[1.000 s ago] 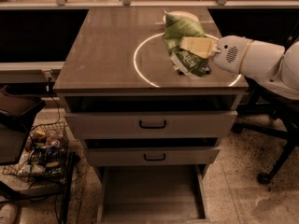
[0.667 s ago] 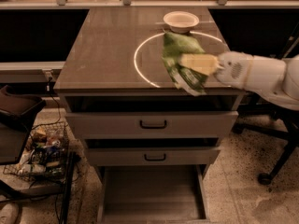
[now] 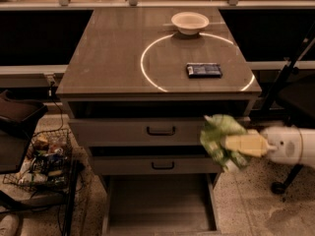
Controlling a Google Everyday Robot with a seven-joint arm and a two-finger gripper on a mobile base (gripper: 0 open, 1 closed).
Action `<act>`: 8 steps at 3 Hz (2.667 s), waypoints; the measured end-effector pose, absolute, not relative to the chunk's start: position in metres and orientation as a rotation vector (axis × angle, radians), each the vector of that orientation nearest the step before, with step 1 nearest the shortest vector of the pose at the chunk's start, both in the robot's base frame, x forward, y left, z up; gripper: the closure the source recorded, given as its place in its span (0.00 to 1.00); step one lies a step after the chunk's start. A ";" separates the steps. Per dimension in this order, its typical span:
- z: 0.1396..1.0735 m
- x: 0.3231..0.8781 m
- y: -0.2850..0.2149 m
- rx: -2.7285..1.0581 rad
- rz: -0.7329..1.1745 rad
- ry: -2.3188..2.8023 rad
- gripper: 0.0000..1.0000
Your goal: Place green jalapeno chip bag into bottom drawer
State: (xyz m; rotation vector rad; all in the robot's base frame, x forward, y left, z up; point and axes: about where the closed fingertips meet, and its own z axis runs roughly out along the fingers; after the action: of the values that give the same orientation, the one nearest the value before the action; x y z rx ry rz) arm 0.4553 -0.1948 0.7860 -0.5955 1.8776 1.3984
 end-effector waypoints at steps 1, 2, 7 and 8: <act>0.731 0.406 -0.216 -0.608 1.549 1.906 1.00; 0.732 0.406 -0.216 -0.608 1.549 1.906 1.00; 0.466 0.320 -0.057 -0.627 1.660 2.230 1.00; 0.433 0.338 -0.048 -0.522 1.657 2.278 1.00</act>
Offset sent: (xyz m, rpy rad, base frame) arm -0.0402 -0.0198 -0.0474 0.0377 0.0787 0.0636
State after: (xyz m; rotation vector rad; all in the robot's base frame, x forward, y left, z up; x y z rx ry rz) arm 0.3382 -0.0481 0.4332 -0.5215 2.2775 1.6572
